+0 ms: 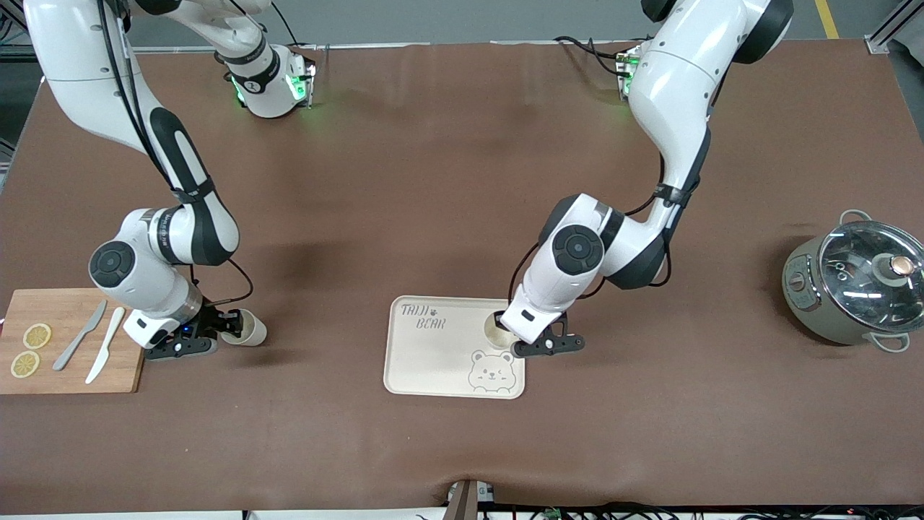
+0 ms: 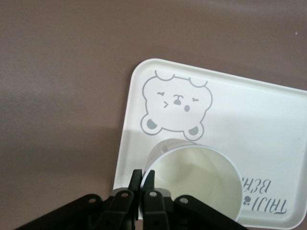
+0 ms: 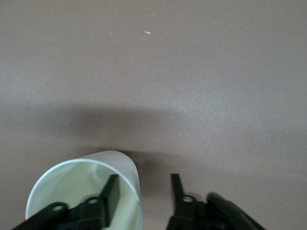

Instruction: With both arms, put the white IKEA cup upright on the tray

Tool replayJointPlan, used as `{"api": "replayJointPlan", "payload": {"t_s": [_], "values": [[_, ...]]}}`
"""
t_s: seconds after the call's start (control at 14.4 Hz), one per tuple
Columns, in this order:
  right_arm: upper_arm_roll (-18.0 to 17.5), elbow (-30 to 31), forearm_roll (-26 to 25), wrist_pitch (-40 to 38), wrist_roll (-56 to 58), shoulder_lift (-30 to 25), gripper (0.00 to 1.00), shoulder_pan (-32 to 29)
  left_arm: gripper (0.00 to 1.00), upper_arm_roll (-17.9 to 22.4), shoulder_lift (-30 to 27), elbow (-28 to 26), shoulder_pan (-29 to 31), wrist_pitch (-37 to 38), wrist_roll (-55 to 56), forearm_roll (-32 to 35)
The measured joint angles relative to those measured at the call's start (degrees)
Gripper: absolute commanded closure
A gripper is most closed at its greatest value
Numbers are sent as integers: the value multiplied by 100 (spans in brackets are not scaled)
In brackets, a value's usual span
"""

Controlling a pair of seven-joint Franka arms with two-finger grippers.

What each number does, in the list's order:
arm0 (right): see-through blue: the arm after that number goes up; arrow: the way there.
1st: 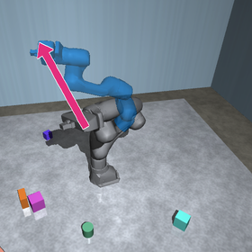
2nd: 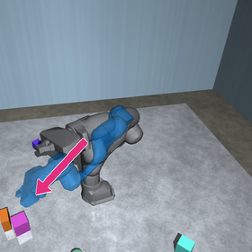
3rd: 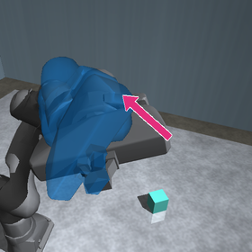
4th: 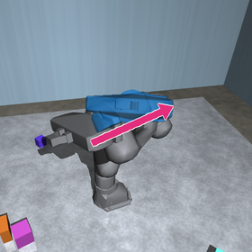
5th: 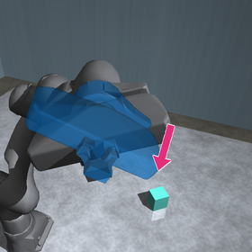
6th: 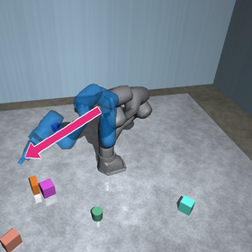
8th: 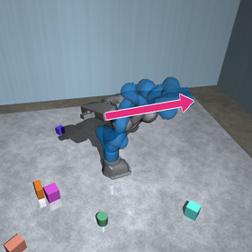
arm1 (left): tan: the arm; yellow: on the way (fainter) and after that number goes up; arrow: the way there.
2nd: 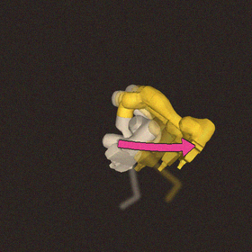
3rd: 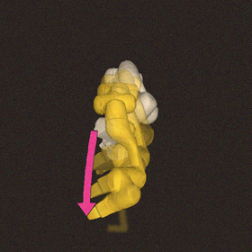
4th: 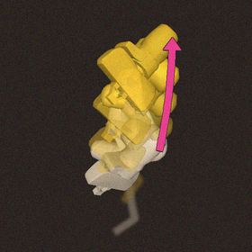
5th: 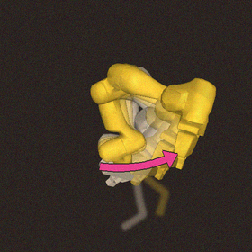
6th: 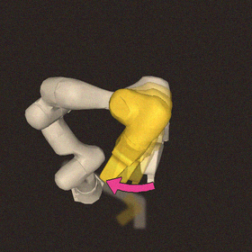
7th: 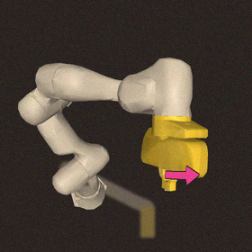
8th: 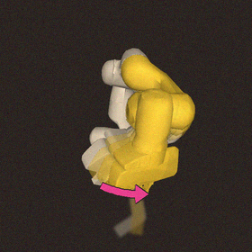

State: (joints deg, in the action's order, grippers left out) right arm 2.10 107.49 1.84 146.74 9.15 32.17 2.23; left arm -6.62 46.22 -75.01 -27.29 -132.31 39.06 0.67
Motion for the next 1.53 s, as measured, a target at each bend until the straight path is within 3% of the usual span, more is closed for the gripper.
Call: {"api": "replayJointPlan", "payload": {"t_s": [0.28,1.25,1.53], "values": [[-37,1,0,0,1,0,99,6,100,6,168,1,-92,-255,56,0],[-71,-86,4,16,2,-47,100,10,100,32,353,-7,-132,-344,56,367],[-89,-384,158,-688,-9,-224,100,14,100,33,410,-2,-133,-349,56,369]]}}
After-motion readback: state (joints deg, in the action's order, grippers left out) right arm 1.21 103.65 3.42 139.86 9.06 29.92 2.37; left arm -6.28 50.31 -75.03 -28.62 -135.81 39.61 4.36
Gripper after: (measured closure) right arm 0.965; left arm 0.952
